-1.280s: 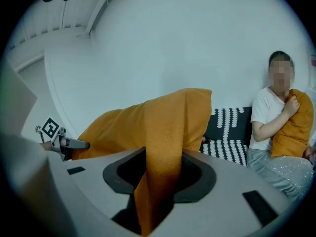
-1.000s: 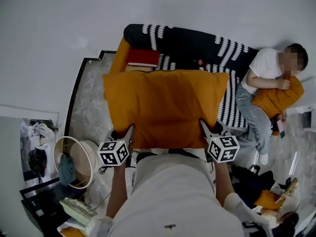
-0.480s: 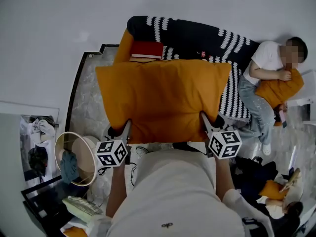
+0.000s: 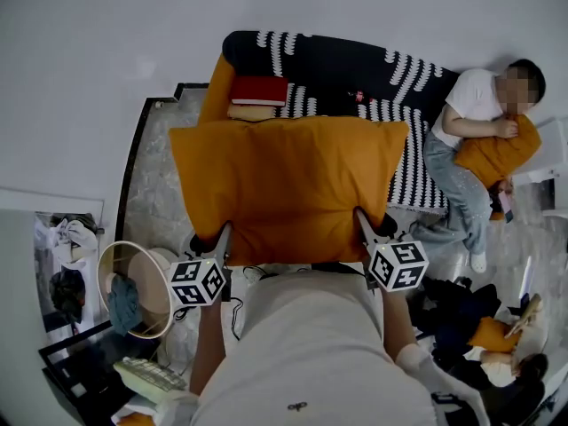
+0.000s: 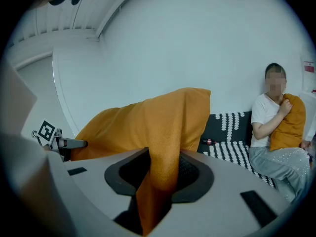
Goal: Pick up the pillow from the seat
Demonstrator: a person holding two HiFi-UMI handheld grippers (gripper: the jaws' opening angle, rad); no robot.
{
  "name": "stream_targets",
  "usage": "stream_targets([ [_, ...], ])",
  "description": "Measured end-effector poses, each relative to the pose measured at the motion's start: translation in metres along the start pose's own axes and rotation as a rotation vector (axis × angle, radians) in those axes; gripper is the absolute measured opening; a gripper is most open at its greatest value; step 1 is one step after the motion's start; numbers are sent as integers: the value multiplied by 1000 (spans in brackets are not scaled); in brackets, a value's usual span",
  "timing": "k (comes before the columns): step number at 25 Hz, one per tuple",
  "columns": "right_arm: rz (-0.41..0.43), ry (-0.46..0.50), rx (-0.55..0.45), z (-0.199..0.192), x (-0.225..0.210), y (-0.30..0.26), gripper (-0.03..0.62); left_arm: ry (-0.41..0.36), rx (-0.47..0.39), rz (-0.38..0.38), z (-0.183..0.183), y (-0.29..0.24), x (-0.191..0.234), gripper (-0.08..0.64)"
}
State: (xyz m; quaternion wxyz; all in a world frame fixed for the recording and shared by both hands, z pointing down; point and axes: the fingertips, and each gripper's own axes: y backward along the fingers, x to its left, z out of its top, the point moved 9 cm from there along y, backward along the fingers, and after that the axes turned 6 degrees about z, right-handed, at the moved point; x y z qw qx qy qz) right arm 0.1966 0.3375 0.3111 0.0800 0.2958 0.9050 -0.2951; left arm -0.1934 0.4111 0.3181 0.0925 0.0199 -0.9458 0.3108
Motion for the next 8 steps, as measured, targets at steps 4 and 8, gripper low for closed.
stream_targets([
  [4,2,7,-1,1,-3,0,130,3,-2,0,-1,-1,-2,224],
  [8,6,6,3,2,-6,-6,130,12,-2,0,-2,-4,0,230],
])
